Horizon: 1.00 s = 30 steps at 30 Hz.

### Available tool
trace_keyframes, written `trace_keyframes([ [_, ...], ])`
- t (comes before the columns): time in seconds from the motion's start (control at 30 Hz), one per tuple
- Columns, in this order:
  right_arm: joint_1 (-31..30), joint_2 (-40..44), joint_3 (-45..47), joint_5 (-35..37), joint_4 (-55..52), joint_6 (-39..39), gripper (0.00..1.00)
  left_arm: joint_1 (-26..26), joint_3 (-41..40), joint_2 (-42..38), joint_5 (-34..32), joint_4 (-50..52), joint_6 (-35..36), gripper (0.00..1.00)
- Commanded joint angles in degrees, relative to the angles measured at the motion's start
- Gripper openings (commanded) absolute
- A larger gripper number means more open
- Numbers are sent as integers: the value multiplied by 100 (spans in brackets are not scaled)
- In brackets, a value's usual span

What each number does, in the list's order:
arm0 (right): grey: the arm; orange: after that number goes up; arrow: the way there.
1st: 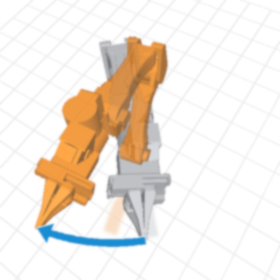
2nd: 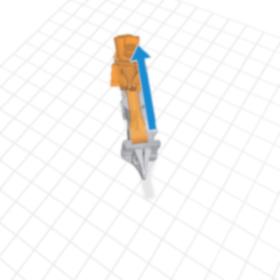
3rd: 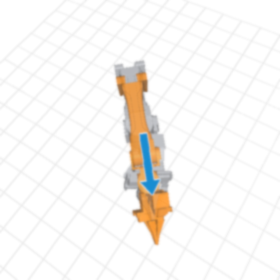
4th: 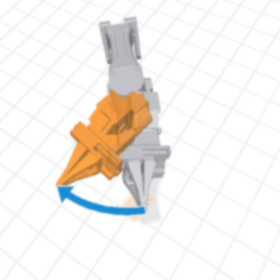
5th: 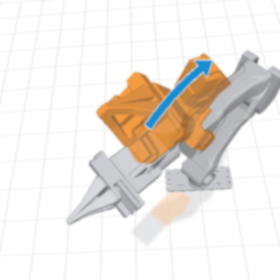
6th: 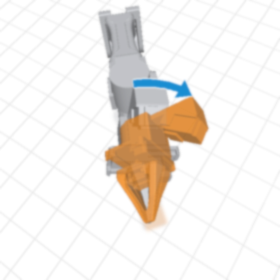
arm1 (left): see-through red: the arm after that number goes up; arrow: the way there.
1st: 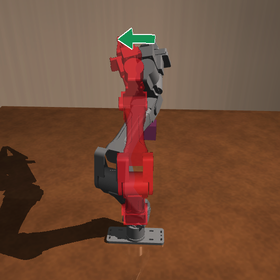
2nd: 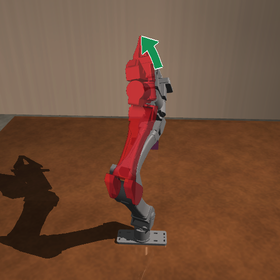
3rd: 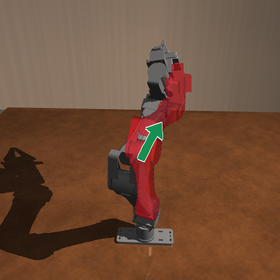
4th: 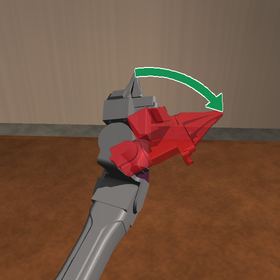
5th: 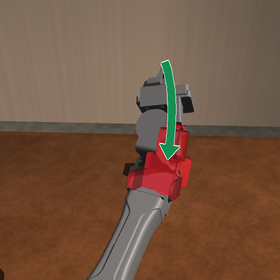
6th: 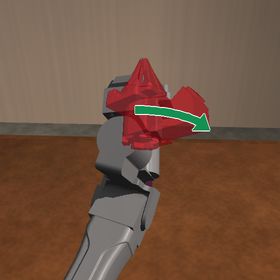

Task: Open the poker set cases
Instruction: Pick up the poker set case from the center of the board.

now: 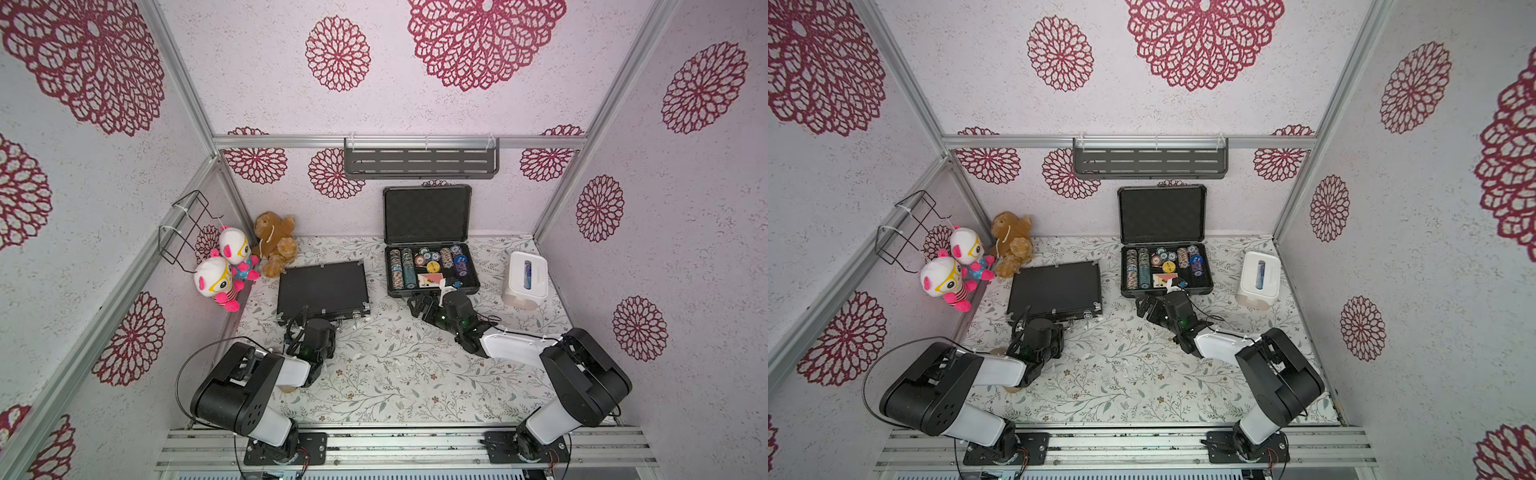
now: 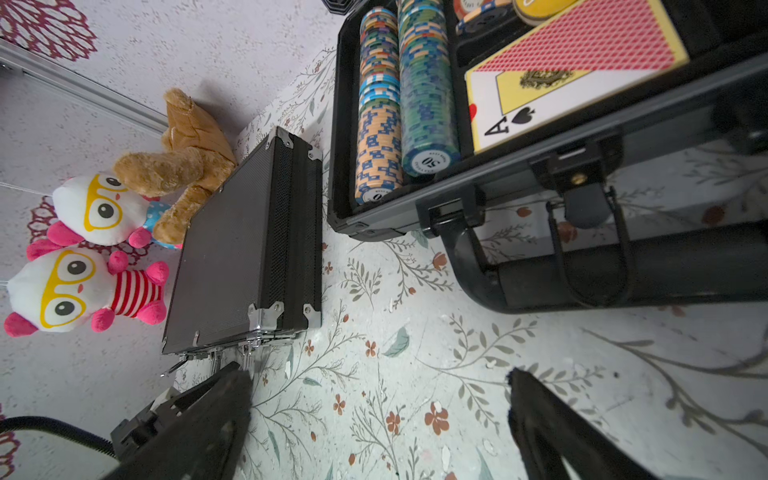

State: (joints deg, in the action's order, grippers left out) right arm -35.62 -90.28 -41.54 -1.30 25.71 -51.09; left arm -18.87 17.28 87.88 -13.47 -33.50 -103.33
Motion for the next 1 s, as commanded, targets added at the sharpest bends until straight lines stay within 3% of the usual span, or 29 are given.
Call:
trace_keyframes([
  [0.0,19,144,-64,-29,112,-204,99,-47,36,46,-110,-208,-202,15],
  [0.1,-36,-40,-305,-259,-40,-257,99,-56,150,28,-29,-298,-309,0],
  [0.23,-209,-214,-423,-386,211,-640,99,-70,431,-31,136,-187,-635,0],
  [0.4,-551,-615,-73,-294,1830,-1756,95,-133,891,-193,305,184,-1077,0],
  [0.7,-1092,-1591,-114,520,3450,-3348,87,-534,1462,-1165,-484,1245,-1607,0],
  [0.97,-1447,-2137,-612,1052,3740,-3847,84,-671,2022,-1849,-841,2375,-1540,0],
])
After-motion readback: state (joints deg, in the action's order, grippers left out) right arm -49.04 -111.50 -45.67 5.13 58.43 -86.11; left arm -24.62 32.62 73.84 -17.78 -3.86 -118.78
